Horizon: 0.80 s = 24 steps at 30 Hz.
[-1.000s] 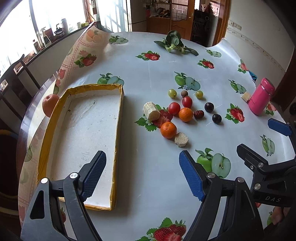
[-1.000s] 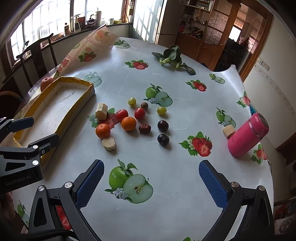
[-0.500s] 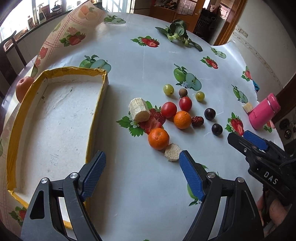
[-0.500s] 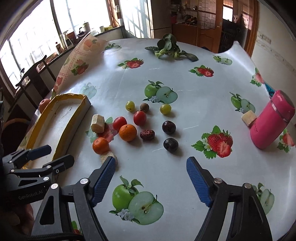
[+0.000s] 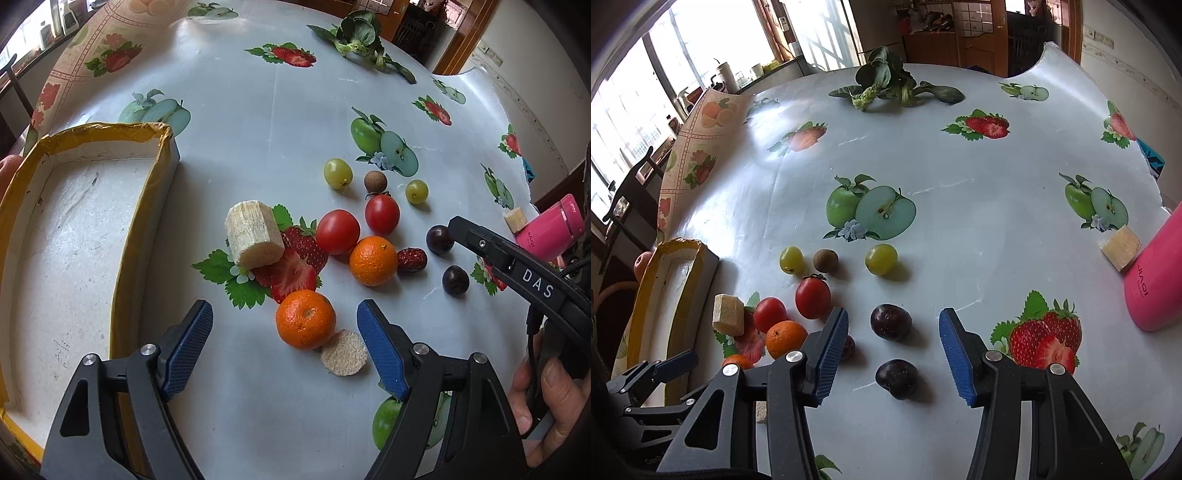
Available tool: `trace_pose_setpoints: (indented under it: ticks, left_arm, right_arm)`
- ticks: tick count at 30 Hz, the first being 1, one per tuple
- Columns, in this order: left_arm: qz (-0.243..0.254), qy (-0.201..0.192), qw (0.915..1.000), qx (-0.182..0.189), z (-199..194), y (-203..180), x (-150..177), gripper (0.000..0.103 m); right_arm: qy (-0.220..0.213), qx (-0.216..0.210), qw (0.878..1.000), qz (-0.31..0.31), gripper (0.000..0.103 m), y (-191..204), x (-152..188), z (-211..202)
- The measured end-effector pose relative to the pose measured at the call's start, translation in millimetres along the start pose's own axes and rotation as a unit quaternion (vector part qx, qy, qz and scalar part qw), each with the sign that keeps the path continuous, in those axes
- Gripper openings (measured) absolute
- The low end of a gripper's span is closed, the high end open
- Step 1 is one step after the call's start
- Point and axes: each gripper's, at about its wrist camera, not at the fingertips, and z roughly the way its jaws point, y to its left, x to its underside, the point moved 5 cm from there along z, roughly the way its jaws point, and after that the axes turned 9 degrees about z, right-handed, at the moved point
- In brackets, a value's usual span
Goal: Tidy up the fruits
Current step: 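Grasp the mandarin orange with the left tool while the right tool grasps a dark plum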
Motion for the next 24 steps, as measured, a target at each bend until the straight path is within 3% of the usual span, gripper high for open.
trace_pose_setpoints:
  ticks: [4, 10, 13, 15, 24]
  left_arm:
    - [0.002, 0.012, 0.9999, 0.000, 12.4, 1.4, 2.2, 0.066]
    - [0.018, 0.009, 0.9998, 0.002, 17.3, -3.3, 1.0, 0.065]
    - [0.023, 0.007, 0.9994, 0.023, 16.3, -7.8, 0.0, 0.048]
    - [0.032, 0.007, 0.9990, 0.029, 13.4, -13.3, -0.2, 0.033]
    - [0.039, -0.018, 0.9986, 0.030, -16.3, -10.2, 0.2, 0.033]
  right_arm:
    - [0.015, 0.004, 1.000, -0.003, 0.045, -1.3, -1.3, 15.0]
    - [0.027, 0.001, 1.000, 0.001, 0.043, -4.8, 2.1, 29.6]
    - [0.038, -0.010, 0.999, 0.001, 0.040, -0.6, 3.6, 33.8]
    - [0.037, -0.023, 0.999, 0.002, 0.028, 1.9, 4.8, 32.1]
    - [0.006, -0.030, 0.999, 0.012, 0.027, 0.7, 10.2, -6.3]
